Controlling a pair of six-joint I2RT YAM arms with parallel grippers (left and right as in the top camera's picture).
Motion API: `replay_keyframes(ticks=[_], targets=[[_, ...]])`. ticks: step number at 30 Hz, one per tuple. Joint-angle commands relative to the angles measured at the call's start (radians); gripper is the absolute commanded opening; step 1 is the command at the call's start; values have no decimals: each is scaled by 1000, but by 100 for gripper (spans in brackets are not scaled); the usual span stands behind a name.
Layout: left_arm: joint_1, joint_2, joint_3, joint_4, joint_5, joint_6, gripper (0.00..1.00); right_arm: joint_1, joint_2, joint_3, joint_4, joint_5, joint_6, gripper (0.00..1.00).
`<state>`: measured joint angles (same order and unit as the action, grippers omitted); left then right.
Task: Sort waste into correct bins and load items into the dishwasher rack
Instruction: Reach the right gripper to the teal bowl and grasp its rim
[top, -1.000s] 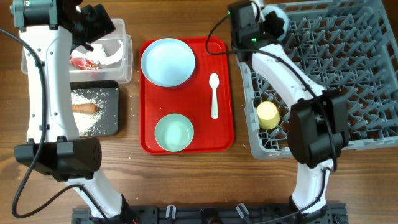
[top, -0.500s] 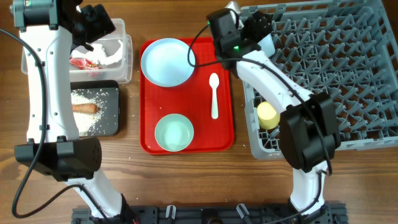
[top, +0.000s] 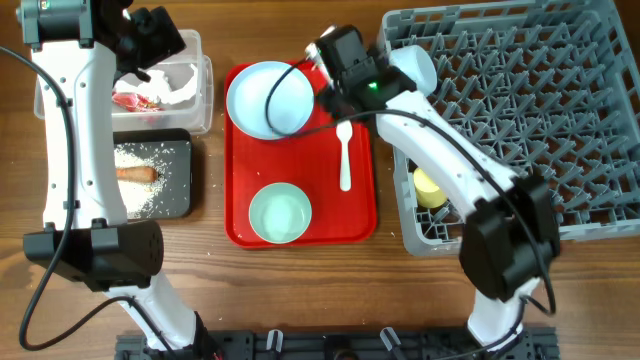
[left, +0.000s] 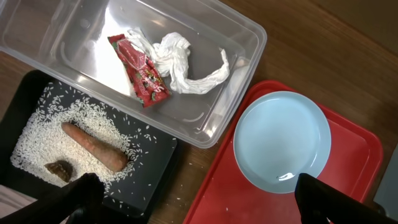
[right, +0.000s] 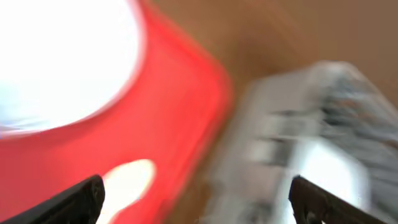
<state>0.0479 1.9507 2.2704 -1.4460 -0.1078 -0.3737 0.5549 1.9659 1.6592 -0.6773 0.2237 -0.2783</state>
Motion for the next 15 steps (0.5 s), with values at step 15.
replay_keyframes(ticks=[15], targets=[[1, 9, 0, 3, -13, -13, 100, 121, -24, -263, -83, -700, 588, 51]])
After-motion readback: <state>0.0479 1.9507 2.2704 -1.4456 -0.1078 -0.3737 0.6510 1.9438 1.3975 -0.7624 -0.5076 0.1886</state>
